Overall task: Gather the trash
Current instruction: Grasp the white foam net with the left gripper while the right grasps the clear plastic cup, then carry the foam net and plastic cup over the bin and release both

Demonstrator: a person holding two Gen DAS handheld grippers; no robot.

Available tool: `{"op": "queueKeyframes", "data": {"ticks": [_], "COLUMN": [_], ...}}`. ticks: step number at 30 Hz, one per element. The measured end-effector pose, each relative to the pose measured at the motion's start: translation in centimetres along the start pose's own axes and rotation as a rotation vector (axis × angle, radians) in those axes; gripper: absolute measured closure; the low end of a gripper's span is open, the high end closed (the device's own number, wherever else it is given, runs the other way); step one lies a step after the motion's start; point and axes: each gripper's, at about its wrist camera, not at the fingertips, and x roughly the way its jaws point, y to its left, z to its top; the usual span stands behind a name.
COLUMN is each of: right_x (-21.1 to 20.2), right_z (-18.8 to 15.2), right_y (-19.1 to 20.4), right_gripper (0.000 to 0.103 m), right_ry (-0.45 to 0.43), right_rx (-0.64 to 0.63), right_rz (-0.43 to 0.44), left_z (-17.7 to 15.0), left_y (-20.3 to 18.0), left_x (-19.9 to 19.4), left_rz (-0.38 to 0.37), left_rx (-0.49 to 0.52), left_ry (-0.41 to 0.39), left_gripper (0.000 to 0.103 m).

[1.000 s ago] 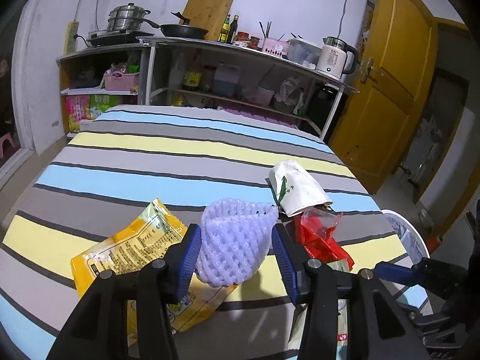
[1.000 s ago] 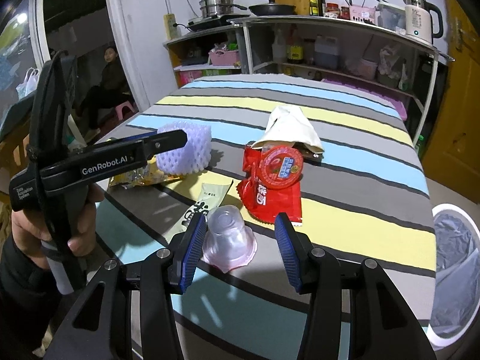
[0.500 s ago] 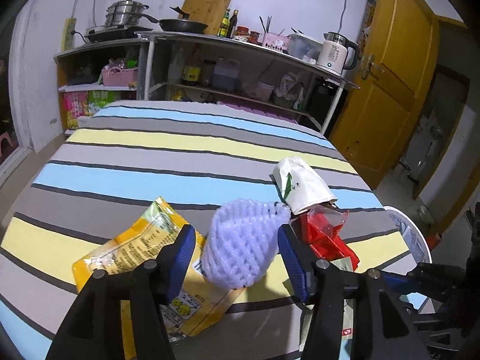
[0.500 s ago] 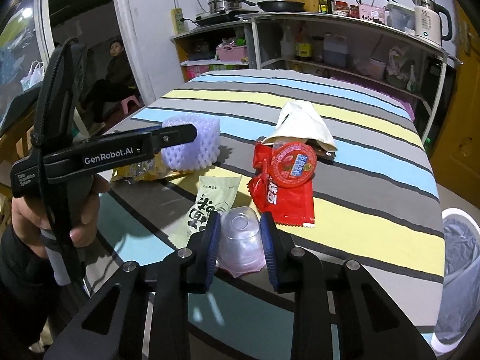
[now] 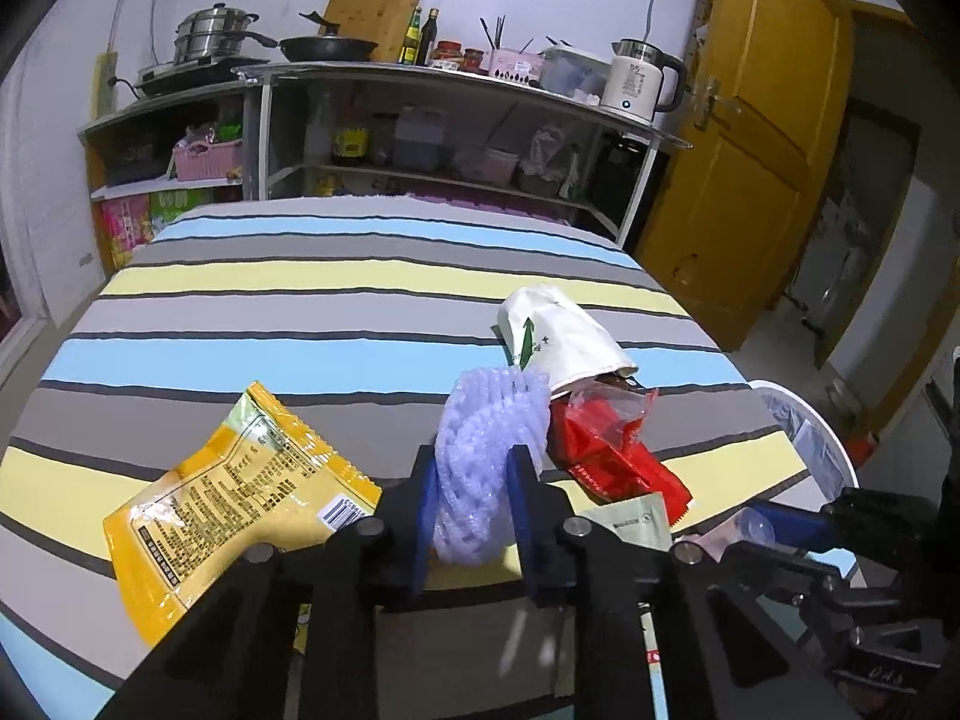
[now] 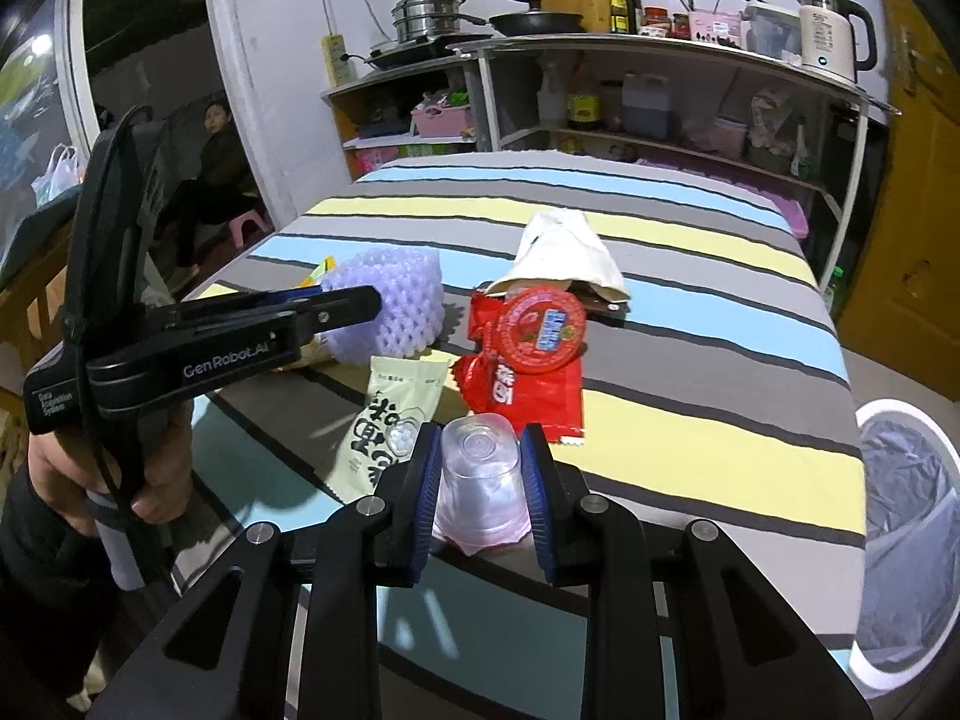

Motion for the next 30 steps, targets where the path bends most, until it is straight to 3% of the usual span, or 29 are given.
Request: {"op": "queueKeyframes", "data": {"ticks": [13,30], "right_x": [-3.3,-8.8], "right_z": [-0.2,-1.3], "right_y": [-1.5,-4.4], "right_gripper": [0.075,0.075], "right_ry": [-0.067,-0.163], "right_rx": [0.034,0.082], "right_rz": [-0.043,-0.113], "left_z": [0.2,2.1], "left_y": [-1.9,-7.0], "left_x": [-3.9,-7.7], "left_rz": [0.000,-0.036], "left_rx": [0.010,0.075], "left_ry": [-0.076,-0.156], "left_gripper": [0.083,0.083]}}
